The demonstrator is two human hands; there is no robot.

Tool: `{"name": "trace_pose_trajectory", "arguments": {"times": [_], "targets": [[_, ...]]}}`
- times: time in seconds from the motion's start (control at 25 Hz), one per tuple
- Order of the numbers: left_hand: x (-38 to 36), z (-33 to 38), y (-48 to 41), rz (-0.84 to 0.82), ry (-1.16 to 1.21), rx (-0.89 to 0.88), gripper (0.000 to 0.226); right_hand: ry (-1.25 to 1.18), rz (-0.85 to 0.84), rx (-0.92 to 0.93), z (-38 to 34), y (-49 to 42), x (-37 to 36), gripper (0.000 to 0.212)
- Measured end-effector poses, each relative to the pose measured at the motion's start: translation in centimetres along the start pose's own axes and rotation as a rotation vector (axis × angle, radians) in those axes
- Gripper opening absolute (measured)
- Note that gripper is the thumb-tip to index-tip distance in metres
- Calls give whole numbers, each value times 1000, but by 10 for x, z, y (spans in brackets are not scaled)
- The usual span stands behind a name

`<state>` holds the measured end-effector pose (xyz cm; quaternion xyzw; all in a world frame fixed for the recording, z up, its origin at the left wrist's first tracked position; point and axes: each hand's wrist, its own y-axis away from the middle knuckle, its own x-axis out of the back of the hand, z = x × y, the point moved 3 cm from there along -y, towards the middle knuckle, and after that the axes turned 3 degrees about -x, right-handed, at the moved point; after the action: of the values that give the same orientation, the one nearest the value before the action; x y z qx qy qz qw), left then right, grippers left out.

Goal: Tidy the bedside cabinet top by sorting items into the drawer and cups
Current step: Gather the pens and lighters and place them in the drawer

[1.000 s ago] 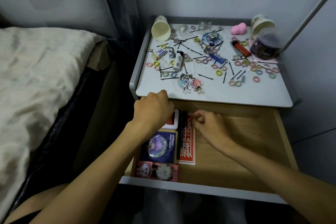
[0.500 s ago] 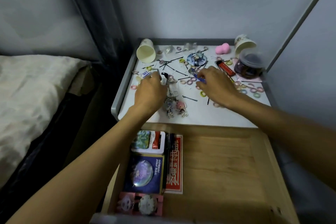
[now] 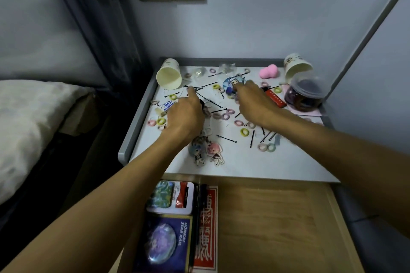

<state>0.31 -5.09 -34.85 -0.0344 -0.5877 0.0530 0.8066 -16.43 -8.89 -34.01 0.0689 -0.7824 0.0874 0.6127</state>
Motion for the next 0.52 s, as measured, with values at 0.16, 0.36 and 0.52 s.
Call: {"name": "trace_pose_trajectory", "arguments": {"times": [0.16, 0.36, 0.52], "targets": [[15, -1, 11, -33, 535, 101, 29, 168, 76, -229, 26, -3, 21, 45], [34, 7, 39, -174, 1289, 301, 33, 450, -2, -237, 38, -2, 13, 31], [48, 10, 62, -203, 1380, 364, 16, 467, 33, -216, 36, -4, 11, 26]]}}
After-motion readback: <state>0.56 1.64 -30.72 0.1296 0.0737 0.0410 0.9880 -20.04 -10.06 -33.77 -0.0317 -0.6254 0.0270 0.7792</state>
